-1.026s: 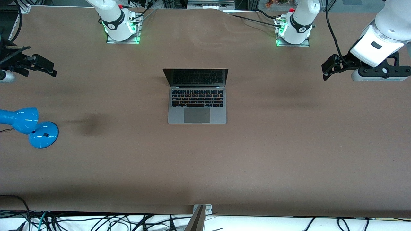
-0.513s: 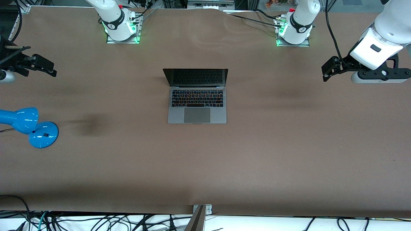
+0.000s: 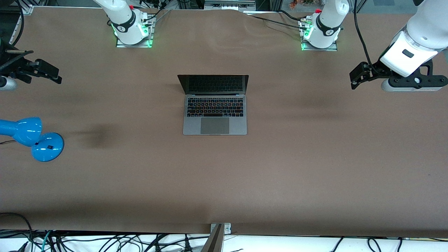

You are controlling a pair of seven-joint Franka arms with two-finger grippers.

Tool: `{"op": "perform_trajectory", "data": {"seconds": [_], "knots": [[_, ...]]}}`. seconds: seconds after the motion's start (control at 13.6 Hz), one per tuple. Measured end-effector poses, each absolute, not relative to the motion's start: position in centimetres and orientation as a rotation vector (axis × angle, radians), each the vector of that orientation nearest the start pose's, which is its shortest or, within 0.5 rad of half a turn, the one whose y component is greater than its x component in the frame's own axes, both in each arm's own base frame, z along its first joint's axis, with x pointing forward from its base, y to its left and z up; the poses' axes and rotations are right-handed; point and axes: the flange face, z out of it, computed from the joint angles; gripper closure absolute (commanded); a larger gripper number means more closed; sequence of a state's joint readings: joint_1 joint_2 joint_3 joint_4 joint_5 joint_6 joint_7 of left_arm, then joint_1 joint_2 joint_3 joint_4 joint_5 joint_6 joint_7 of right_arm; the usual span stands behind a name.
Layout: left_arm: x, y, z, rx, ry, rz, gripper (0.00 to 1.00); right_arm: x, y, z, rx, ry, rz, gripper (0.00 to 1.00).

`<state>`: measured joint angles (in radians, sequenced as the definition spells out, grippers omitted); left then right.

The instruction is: Close laptop with both arms from behind

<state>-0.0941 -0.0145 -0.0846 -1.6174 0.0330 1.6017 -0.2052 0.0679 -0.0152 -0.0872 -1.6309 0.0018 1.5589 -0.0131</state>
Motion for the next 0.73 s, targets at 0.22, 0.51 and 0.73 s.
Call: {"op": "perform_trajectory", "data": {"seconds": [0.22, 0.51, 0.73], "knots": [[54.2, -9.5, 61.2, -3.104, -0.047, 0.020, 0.00, 54.7, -1.1, 60.4, -3.136, 0.010, 0.089, 0.00], [54.0, -10.7, 60.5, -3.099, -0.014, 0.061, 0.00, 54.7, -1.1, 60.3, -3.136, 0.010, 0.089, 0.00], [54.2, -11.8, 59.6, -3.096, 0.014, 0.085, 0.00, 54.7, -1.1, 60.3, -3.136, 0.009, 0.089, 0.00]]}}
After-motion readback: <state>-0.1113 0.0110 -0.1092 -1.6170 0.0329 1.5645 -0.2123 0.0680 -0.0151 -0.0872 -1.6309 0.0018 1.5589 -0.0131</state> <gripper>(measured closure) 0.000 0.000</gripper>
